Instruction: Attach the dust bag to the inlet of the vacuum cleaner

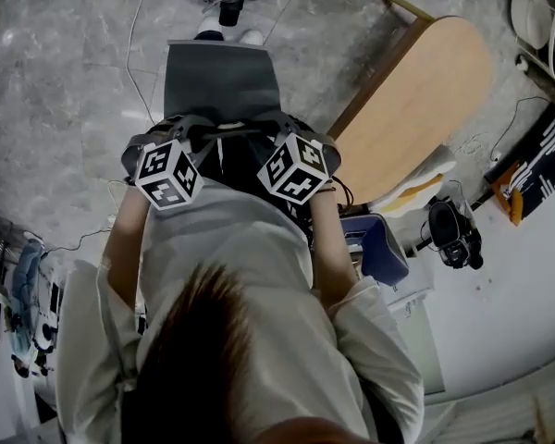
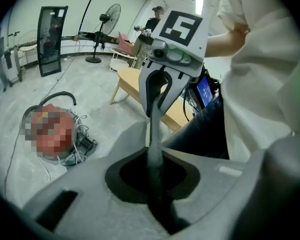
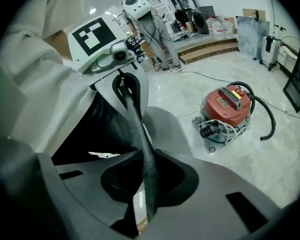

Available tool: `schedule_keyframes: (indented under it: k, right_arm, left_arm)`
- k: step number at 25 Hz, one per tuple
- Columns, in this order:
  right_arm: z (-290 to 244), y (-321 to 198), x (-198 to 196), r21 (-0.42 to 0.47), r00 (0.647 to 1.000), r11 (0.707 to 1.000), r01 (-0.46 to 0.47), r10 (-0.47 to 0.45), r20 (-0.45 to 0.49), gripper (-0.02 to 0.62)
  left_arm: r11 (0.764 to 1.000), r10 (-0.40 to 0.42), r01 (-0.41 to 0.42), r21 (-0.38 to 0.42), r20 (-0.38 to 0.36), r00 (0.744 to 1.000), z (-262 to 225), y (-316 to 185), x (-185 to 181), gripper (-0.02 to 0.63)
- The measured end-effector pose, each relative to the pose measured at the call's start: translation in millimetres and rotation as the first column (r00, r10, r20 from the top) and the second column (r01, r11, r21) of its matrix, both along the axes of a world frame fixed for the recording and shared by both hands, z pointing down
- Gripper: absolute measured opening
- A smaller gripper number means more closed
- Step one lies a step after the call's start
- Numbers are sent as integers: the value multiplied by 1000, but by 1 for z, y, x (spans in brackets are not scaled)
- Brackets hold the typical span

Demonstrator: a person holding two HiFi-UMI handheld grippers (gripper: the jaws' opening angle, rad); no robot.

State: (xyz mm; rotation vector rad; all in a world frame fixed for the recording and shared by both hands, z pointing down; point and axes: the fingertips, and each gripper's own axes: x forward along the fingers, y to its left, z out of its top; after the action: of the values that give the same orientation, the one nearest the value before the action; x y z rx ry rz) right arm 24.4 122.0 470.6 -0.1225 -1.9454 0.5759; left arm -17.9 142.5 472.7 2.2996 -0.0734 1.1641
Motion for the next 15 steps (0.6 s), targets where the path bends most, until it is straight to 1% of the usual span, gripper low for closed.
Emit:
schedule_keyframes:
  k: [2,8,12,15]
  right_arm:
    - [7,3,1,9,1000,1000,-15,15,-6,43]
    - [38,-13,2,79,998,995,-66,67,-18,41]
    - [68,-28,2,119,998,993,-25,31,-54,40]
    - [90,-41,2,134,998,991,-10,18,-64,40]
  left_arm:
    - [1000,-1,1,9,8,1000,7,3,1,38]
    - [992,5,-8,123,25,1000,40,-16,1,38]
    - [987,-2,-1,158,22,1000,72,-30,1,38]
    - [983,-13,9,183,21,1000,95,-43,1,38]
